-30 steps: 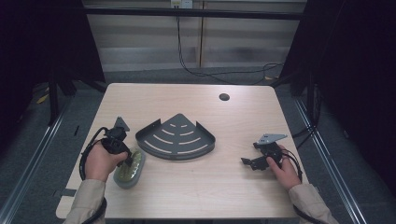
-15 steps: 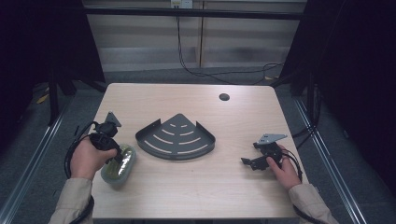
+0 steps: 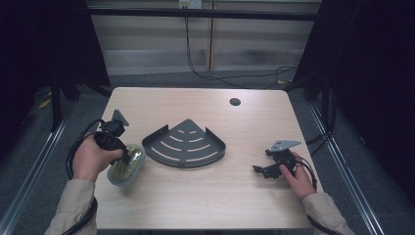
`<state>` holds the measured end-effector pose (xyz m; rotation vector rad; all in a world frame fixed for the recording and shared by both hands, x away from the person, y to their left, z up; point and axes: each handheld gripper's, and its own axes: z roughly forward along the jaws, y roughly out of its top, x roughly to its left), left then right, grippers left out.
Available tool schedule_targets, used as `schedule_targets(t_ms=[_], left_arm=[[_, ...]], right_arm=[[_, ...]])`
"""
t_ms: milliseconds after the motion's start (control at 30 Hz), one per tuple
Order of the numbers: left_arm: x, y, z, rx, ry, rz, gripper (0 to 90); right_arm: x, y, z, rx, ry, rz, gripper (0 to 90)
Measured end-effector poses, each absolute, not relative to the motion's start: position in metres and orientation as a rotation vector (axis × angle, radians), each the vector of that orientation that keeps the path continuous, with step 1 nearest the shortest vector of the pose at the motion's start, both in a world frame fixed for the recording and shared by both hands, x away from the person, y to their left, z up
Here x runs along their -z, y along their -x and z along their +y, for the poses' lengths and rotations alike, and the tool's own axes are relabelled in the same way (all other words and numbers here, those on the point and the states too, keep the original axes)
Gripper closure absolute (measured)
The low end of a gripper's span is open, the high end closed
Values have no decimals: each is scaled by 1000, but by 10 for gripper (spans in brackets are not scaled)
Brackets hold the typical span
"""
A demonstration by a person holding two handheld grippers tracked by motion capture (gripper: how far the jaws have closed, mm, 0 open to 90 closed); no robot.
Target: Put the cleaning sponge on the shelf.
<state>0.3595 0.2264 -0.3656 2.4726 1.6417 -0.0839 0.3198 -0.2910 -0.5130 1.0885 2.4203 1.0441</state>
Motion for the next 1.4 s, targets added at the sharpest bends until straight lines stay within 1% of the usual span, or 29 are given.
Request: schedule_targets(t_ms=[367,567,1000,1400], left_arm=[[349,-367,221,76,-2528,1594,720],[346,-370,216,88,-2540,1568,720],[334,-382,204,71,-2589,1512,720],[334,-396,187,76,-2626,1473,720]], right_arm=[[513,-320,-291,-1045,-1083,2419,109],[513,-320,-291,-1045,-1081,2420,109],[513,-320,-291,-1046,-1081,2420,109],[513,-320,-291,-1046,-1082,2420,109]])
